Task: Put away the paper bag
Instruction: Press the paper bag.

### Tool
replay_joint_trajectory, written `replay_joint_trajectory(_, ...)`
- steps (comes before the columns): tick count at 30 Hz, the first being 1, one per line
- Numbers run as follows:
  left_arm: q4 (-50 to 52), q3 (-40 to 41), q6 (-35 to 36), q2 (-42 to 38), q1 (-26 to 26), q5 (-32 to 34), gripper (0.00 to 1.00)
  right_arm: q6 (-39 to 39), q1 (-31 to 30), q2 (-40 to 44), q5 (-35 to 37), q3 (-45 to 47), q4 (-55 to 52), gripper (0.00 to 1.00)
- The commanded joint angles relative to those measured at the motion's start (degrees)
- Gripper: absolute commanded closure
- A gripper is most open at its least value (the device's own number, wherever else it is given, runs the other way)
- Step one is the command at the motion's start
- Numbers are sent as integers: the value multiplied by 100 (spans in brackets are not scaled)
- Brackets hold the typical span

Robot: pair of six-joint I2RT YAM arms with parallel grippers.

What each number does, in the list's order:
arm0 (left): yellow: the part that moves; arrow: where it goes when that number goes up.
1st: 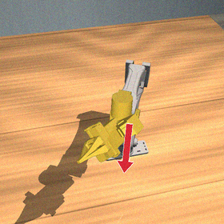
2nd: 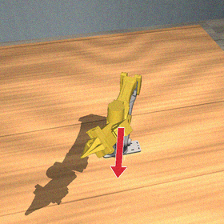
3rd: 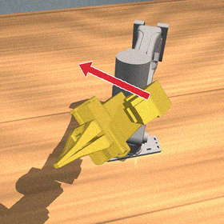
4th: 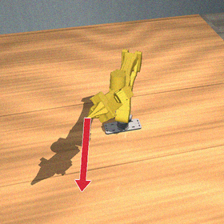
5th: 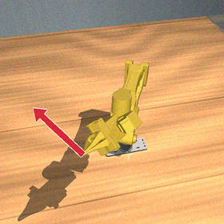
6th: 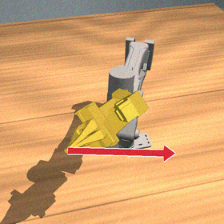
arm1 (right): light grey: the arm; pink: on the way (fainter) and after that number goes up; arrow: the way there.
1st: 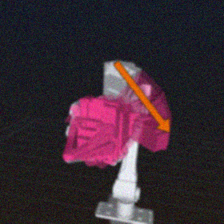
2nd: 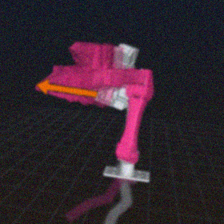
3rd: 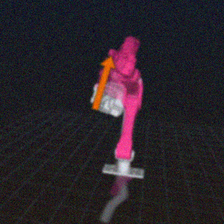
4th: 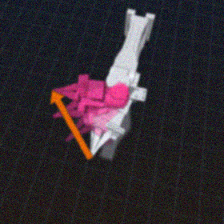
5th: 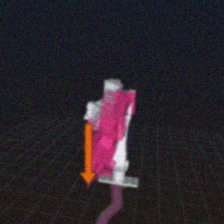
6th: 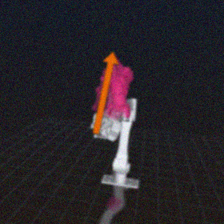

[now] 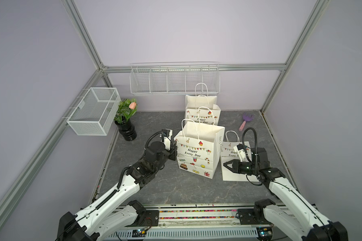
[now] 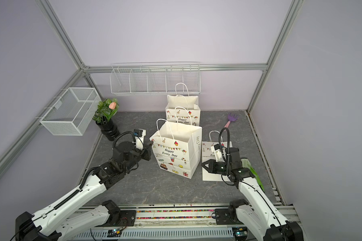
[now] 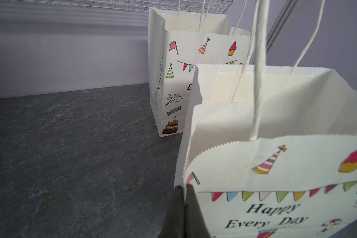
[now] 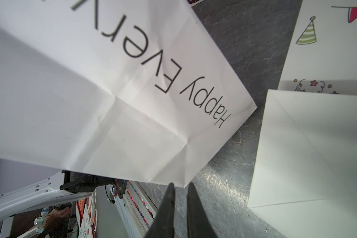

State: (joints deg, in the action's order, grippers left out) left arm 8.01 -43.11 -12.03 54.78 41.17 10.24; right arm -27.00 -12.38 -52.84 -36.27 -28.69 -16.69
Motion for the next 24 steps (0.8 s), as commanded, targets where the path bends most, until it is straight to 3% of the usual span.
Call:
replay_joint_trajectory(1,-39,102,-106,71,-39,-15,100,-2,36,-379,43,0,404,89)
replay_joint_trajectory(11,-168,122,-99,145,-39,-239,100,-62,-282,-1191,1,-285,895,93)
replay_joint_trajectory(24,-247,119,-134,206,-39,-411,100,-483,-799,-2053,742,-351,1968,93)
